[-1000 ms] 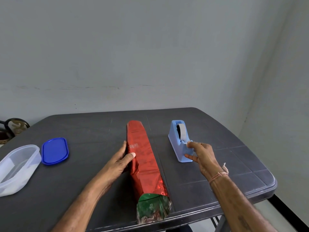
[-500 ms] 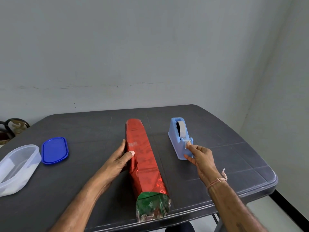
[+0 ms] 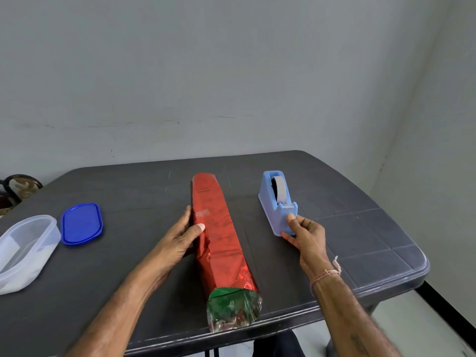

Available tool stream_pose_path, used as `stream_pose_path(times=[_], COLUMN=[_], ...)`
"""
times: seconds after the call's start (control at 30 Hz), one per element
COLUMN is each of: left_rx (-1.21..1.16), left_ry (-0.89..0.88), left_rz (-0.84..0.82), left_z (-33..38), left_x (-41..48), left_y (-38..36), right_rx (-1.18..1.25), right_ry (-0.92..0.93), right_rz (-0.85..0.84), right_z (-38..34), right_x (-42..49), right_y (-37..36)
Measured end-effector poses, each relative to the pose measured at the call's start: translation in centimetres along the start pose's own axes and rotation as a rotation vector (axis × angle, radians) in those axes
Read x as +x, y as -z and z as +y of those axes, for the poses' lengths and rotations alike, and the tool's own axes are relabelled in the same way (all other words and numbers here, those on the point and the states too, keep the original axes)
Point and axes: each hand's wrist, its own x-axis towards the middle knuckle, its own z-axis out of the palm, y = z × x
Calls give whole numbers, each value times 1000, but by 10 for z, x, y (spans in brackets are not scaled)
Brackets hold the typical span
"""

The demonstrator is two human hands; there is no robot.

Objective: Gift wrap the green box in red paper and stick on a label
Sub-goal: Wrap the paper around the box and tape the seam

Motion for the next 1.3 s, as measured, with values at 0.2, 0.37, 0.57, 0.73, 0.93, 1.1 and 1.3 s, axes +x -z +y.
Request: stream_pose_path(times=[0.2,0.37,0.57,0.73,0.93,1.1,1.3], left_rx=[10,22,50,25,61,23,22], left_ry=[-3,-15,-30,-20,-17,-31,-39], left_rz=[1,-17,-35,-22,7,171,248], left_z=[-2,-1,0,5,7,7,12], left_x=[1,2,4,10,17,23,37], left_y=[2,4,5,7,12,11,12], right_rx=[-263,-233,-143,-202,-367,-465,-612], right_ry=[82,67,97,167,185,218,255], right_rz=[142,66,-99,-384,-658,-715,-770], right_z=[16,16,-9,-51,-78,-75,-78], right_x=[0,-13,-41,-32,-15,-2,8], right_y=[0,13,10,-25,-91,-119,-133])
